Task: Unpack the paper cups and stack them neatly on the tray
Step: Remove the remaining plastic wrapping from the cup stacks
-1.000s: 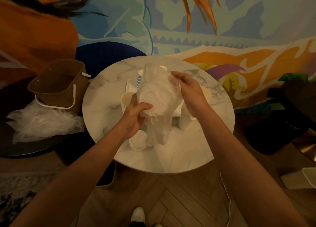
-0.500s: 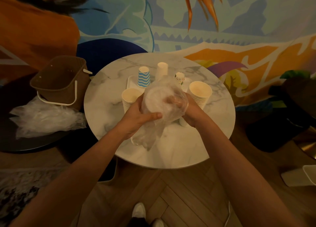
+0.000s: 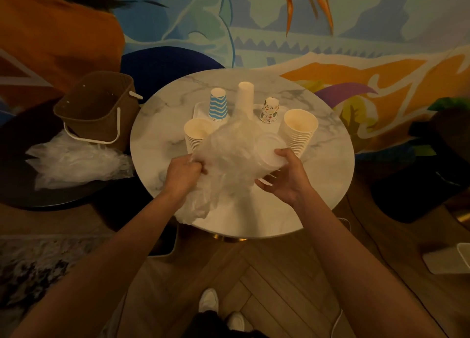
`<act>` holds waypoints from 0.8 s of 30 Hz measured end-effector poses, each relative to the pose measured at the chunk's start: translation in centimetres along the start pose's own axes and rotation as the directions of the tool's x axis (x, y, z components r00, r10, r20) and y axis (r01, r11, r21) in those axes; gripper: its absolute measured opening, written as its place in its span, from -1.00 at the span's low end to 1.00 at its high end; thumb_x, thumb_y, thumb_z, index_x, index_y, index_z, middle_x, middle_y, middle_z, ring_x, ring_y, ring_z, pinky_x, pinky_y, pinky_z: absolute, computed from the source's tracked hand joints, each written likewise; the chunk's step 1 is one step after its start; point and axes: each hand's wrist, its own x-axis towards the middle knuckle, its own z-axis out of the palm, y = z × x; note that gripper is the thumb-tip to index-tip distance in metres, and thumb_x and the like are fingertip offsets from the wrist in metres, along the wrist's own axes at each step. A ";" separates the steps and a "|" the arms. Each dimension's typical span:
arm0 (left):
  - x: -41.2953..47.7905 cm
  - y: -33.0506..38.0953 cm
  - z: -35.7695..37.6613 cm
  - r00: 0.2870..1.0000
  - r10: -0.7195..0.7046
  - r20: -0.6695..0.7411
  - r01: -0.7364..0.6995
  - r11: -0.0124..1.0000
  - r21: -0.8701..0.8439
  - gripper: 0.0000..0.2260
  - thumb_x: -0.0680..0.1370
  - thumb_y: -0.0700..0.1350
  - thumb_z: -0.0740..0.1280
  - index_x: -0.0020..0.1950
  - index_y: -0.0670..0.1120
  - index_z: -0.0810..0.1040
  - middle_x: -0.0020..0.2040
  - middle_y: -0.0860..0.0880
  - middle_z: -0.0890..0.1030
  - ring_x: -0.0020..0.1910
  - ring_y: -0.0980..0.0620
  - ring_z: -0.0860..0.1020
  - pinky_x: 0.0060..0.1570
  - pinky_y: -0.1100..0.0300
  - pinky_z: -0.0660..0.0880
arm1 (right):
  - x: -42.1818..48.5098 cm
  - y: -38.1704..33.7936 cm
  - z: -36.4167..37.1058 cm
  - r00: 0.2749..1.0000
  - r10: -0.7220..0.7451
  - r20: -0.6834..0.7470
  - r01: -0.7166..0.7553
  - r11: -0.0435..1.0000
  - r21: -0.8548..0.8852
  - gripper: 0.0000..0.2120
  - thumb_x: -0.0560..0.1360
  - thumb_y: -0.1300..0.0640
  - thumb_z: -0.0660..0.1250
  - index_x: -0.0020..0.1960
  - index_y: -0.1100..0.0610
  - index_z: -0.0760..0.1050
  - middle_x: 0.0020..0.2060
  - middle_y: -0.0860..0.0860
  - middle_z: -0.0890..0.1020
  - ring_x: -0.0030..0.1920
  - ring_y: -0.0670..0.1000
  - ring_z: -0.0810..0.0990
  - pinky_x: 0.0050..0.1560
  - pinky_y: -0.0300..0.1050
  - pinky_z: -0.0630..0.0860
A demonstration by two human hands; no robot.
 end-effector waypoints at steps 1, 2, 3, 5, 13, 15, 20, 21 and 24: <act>-0.1 -0.1 -0.2 1.000 -0.015 -0.025 0.015 1.000 -0.012 -0.77 0.41 -0.36 0.20 -0.36 -0.09 0.50 -0.41 -0.04 0.50 -0.38 0.03 0.45 -0.38 0.20 0.36 | 0.2 0.5 -0.4 1.000 0.018 -0.014 -0.018 1.000 0.016 -0.72 0.42 0.06 0.28 0.09 0.13 0.44 -0.04 0.11 0.50 0.00 0.10 0.50 -0.03 0.03 0.52; -0.2 -0.2 -0.4 0.999 -0.028 -0.040 0.027 0.999 -0.024 -0.79 0.41 -0.35 0.19 -0.34 -0.11 0.48 -0.37 -0.05 0.49 -0.34 0.00 0.44 -0.33 0.15 0.36 | 0.5 1.1 -0.8 0.999 0.035 -0.022 -0.035 0.999 0.015 -0.67 0.42 0.06 0.30 0.14 0.14 0.43 -0.01 0.12 0.50 0.03 0.11 0.50 0.00 0.05 0.53; -0.3 -0.4 -0.6 0.998 -0.041 -0.052 0.039 0.999 -0.034 -0.82 0.41 -0.34 0.19 -0.32 -0.12 0.48 -0.35 -0.06 0.48 -0.32 -0.01 0.43 -0.32 0.12 0.35 | 0.6 1.6 -1.1 0.998 0.054 -0.029 -0.054 0.999 0.000 -0.62 0.41 0.06 0.31 0.19 0.14 0.42 0.03 0.13 0.50 0.06 0.12 0.50 0.05 0.07 0.52; -0.5 -0.6 -0.8 0.995 -0.059 -0.074 0.057 0.998 -0.039 -0.85 0.42 -0.33 0.18 -0.28 -0.14 0.46 -0.33 -0.06 0.46 -0.32 0.00 0.41 -0.34 0.12 0.34 | 1.0 2.6 -1.4 0.996 0.083 -0.037 -0.085 0.995 -0.059 -0.57 0.41 0.08 0.33 0.26 0.12 0.39 0.07 0.13 0.50 0.09 0.14 0.51 0.12 0.10 0.50; -1.1 -0.9 -0.8 0.988 -0.095 -0.119 0.088 0.994 -0.061 -0.77 0.49 -0.32 0.13 -0.33 -0.10 0.39 -0.39 -0.04 0.37 -0.42 0.06 0.33 -0.63 0.40 0.25 | 3.3 4.8 -2.0 0.966 0.127 -0.226 -0.189 0.942 -0.277 -0.66 0.42 0.03 0.36 0.14 0.09 0.40 0.14 0.11 0.50 0.17 0.13 0.49 0.13 0.04 0.46; -1.2 -1.1 -0.7 0.988 -0.096 -0.118 0.088 0.994 -0.072 -0.77 0.49 -0.33 0.13 -0.33 -0.11 0.39 -0.38 -0.04 0.38 -0.42 0.05 0.34 -0.63 0.40 0.26 | 3.9 5.1 -2.2 0.962 0.114 -0.249 -0.192 0.929 -0.317 -0.69 0.43 0.03 0.36 0.10 0.10 0.40 0.09 0.09 0.50 0.12 0.12 0.48 0.12 0.03 0.45; -1.0 -1.7 -0.7 0.989 -0.104 -0.109 0.096 0.993 -0.071 -0.78 0.47 -0.33 0.14 -0.33 -0.11 0.40 -0.38 -0.04 0.40 -0.40 0.05 0.37 -0.50 0.28 0.34 | 4.8 5.6 -2.5 0.955 0.077 -0.286 -0.177 0.922 -0.344 -0.67 0.44 0.00 0.36 0.10 0.14 0.39 0.08 0.09 0.49 0.10 0.12 0.47 0.06 0.00 0.46; -0.9 -1.8 -0.7 0.990 -0.101 -0.103 0.094 0.993 -0.070 -0.78 0.46 -0.33 0.14 -0.33 -0.11 0.40 -0.38 -0.04 0.40 -0.39 0.04 0.37 -0.44 0.22 0.35 | 4.9 5.7 -2.6 0.954 0.056 -0.295 -0.164 0.920 -0.355 -0.67 0.44 0.00 0.35 0.09 0.15 0.39 0.06 0.08 0.49 0.08 0.12 0.47 0.04 -0.01 0.45; -0.6 -2.1 -0.6 0.992 -0.090 -0.094 0.083 0.994 -0.071 -0.78 0.45 -0.33 0.14 -0.35 -0.11 0.41 -0.39 -0.05 0.40 -0.38 0.02 0.38 -0.38 0.15 0.35 | 5.3 6.1 -2.8 0.952 -0.019 -0.304 -0.128 0.882 -0.454 -0.55 0.44 -0.05 0.34 0.20 0.20 0.41 0.11 0.09 0.49 0.07 0.10 0.46 0.05 0.00 0.45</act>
